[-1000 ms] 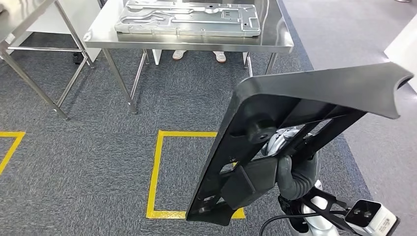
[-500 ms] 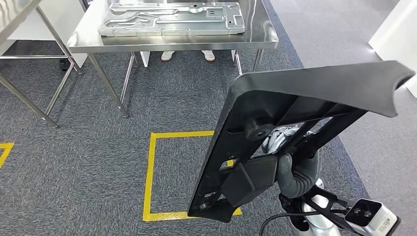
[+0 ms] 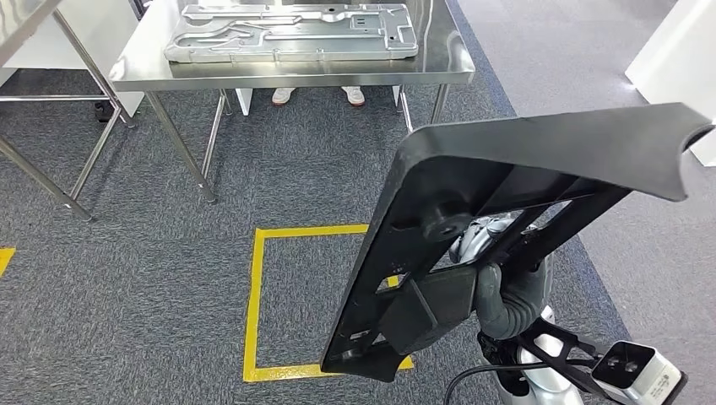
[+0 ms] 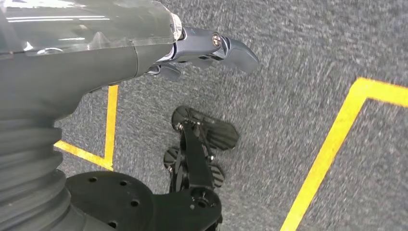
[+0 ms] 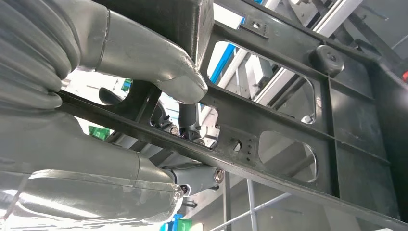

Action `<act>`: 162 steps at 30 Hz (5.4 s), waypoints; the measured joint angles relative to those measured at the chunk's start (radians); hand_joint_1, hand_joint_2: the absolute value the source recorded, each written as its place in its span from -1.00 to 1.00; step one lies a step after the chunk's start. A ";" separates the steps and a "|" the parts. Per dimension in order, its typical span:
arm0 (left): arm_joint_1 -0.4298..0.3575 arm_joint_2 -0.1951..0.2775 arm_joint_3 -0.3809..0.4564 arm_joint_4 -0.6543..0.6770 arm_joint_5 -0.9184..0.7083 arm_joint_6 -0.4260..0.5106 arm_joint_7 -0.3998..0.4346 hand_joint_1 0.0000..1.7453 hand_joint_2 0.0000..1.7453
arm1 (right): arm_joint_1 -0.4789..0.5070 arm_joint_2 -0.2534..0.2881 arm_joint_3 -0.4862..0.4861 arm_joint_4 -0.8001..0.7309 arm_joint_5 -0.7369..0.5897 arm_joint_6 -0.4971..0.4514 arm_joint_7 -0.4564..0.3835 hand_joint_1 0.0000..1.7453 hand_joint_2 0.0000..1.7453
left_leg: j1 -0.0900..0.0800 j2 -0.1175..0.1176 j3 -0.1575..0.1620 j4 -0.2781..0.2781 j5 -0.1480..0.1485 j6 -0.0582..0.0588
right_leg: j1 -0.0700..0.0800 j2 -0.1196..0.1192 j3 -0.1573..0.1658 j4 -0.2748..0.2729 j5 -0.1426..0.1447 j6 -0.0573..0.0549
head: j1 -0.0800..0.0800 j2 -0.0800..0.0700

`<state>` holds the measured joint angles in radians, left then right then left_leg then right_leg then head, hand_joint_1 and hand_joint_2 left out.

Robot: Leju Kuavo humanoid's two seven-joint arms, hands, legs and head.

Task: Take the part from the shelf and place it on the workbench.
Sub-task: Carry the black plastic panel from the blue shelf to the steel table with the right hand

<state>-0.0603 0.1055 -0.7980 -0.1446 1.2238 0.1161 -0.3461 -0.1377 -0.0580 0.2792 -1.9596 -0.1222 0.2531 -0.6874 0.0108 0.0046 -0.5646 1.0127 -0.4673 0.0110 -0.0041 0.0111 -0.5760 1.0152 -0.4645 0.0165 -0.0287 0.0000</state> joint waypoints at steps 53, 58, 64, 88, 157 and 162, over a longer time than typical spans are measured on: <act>-0.001 -0.002 -0.016 0.002 0.030 -0.012 -0.045 -1.00 1.00 | -0.004 0.019 -0.007 0.005 0.018 -0.012 0.000 1.00 1.00 | 0.006 -0.003 -0.087 0.251 -0.192 -0.036 | 0.002 -0.002 0.011 -0.003 -0.003 -0.050 | 0.000 0.000; 0.003 0.001 -0.016 0.005 0.031 -0.011 -0.047 -1.00 1.00 | -0.004 0.020 -0.007 0.009 0.017 -0.012 0.000 1.00 1.00 | -0.010 -0.009 -0.064 0.033 0.016 -0.004 | 0.014 0.005 0.059 0.002 -0.049 -0.040 | 0.000 0.000; -0.002 -0.003 -0.019 0.006 0.034 -0.012 -0.053 -1.00 1.00 | -0.005 0.021 -0.007 0.011 0.023 -0.028 0.000 1.00 1.00 | -0.001 -0.010 -0.036 0.003 0.036 0.019 | 0.011 0.000 0.016 0.110 -0.123 -0.005 | 0.000 0.000; 0.001 -0.006 -0.022 0.006 0.045 -0.012 -0.061 -1.00 1.00 | -0.001 0.021 -0.003 0.019 0.072 -0.064 0.000 1.00 1.00 | -0.004 0.009 -0.043 0.023 0.035 -0.016 | -0.004 -0.025 0.066 -0.015 -0.045 -0.020 | 0.000 0.000; -0.009 -0.003 -0.098 0.011 0.072 -0.016 -0.065 -1.00 1.00 | 0.100 0.015 -0.128 -0.119 0.048 0.025 0.000 1.00 1.00 | -0.006 -0.013 0.000 -0.022 0.029 0.025 | -0.004 -0.005 -0.042 0.223 -0.121 0.009 | -0.001 0.000; -0.008 -0.004 -0.099 0.011 0.073 -0.016 -0.064 -1.00 1.00 | 0.104 0.015 -0.132 -0.120 0.047 0.025 0.000 1.00 1.00 | -0.006 -0.017 0.068 -0.023 -0.025 0.020 | -0.009 -0.007 -0.096 0.141 -0.073 0.010 | -0.001 0.000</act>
<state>-0.0683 0.1018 -0.8965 -0.1335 1.2970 0.1001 -0.4105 -0.0336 -0.0431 0.1472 -2.0792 -0.0748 0.2777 -0.6878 0.0044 -0.0123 -0.4971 0.9896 -0.4924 0.0305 -0.0129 0.0043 -0.6721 1.1563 -0.5379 0.0269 -0.0297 0.0000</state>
